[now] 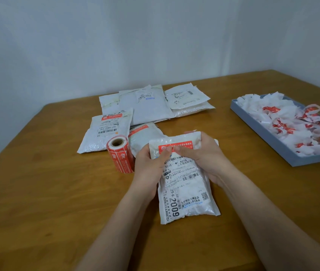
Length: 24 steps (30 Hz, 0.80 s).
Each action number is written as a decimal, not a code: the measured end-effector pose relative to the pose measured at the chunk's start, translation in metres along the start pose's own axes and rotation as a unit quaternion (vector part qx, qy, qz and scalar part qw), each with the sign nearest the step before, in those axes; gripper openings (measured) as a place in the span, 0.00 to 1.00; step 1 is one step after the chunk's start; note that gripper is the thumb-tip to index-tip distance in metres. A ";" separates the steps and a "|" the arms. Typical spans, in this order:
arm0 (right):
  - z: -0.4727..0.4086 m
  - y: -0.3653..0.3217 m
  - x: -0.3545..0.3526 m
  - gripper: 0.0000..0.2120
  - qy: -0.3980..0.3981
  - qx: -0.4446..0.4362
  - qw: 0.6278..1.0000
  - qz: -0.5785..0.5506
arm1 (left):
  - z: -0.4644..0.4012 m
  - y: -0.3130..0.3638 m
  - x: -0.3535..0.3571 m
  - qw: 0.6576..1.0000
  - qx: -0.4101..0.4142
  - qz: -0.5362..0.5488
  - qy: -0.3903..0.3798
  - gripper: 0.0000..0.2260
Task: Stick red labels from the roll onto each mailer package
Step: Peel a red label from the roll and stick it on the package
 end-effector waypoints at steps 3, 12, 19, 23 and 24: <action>0.001 -0.007 -0.002 0.25 -0.010 -0.001 1.000 -0.018 | -0.002 0.006 0.001 1.000 0.005 -0.015 0.005 0.09; 0.008 -0.035 0.002 0.28 -0.026 -0.052 0.998 -0.035 | -0.001 0.031 0.008 0.999 -0.011 0.020 -0.038 0.15; 0.016 -0.050 0.003 0.20 -0.044 -0.063 0.996 -0.048 | 0.007 0.046 0.008 0.998 0.002 0.045 -0.052 0.13; 0.019 -0.056 0.009 0.15 -0.013 -0.079 0.995 -0.053 | 0.014 0.053 0.008 0.998 0.002 0.050 -0.036 0.09; 0.019 -0.056 0.008 0.12 -0.001 -0.072 0.996 -0.061 | 0.016 0.054 0.006 0.998 -0.004 0.054 -0.025 0.09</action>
Point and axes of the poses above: each hand's wrist, its own z-axis away from the middle knuckle, its own x-axis out of the palm, y = z × x, the point moved 6 cm from there along -z, towards the middle knuckle, and after that the axes turned 4 degrees about -z, right-handed, at the moved point
